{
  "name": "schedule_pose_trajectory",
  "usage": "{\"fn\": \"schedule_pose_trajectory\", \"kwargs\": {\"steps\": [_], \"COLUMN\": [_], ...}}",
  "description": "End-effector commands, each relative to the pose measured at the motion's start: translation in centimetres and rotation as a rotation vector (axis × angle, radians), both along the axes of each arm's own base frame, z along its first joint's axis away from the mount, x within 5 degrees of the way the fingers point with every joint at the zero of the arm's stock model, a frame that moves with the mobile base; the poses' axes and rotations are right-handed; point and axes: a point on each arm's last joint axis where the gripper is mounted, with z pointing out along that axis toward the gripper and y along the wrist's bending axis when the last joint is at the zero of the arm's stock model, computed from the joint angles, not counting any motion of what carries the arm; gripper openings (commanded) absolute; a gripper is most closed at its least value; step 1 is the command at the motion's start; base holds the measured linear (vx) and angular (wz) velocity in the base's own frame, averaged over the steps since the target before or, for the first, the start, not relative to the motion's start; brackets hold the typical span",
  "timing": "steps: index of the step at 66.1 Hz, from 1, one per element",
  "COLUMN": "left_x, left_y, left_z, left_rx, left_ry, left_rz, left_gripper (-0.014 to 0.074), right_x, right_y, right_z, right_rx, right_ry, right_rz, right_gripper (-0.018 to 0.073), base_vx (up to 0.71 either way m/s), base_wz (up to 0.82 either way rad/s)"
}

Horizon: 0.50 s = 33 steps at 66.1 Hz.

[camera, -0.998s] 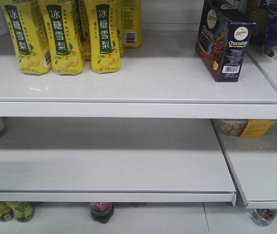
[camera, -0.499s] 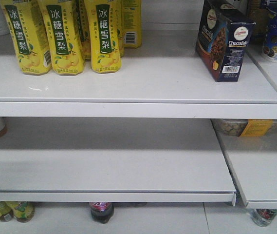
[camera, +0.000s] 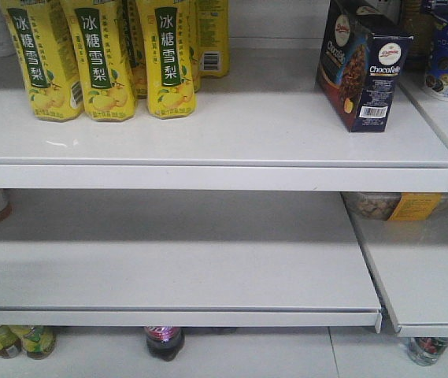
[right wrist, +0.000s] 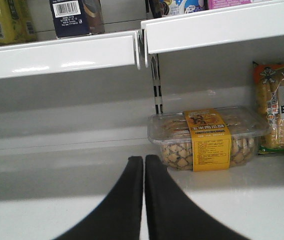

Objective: Left arm holds basket, right arm returns cookies

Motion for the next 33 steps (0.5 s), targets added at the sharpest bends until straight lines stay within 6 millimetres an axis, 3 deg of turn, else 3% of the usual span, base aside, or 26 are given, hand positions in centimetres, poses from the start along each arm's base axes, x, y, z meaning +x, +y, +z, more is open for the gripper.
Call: {"fn": "schedule_pose_trajectory", "kwargs": {"steps": [1, 33], "left_x": [-0.16, -0.16], "left_y": [0.03, 0.03], "left_z": [1.84, 1.84], "left_rx": [0.023, 0.023], "left_ry": [-0.142, -0.142], "left_rz": [0.001, 0.001], "left_gripper": [-0.0006, -0.0006], "right_x": [-0.09, -0.09], "right_y": [-0.02, -0.02], "right_z": [0.54, 0.54], "right_rx": [0.004, 0.003], "right_ry": [-0.076, -0.076], "right_rz": [-0.002, -0.002], "right_gripper": [-0.0008, -0.0008], "base_vx": [0.00, 0.00], "base_wz": [0.00, 0.00]}}
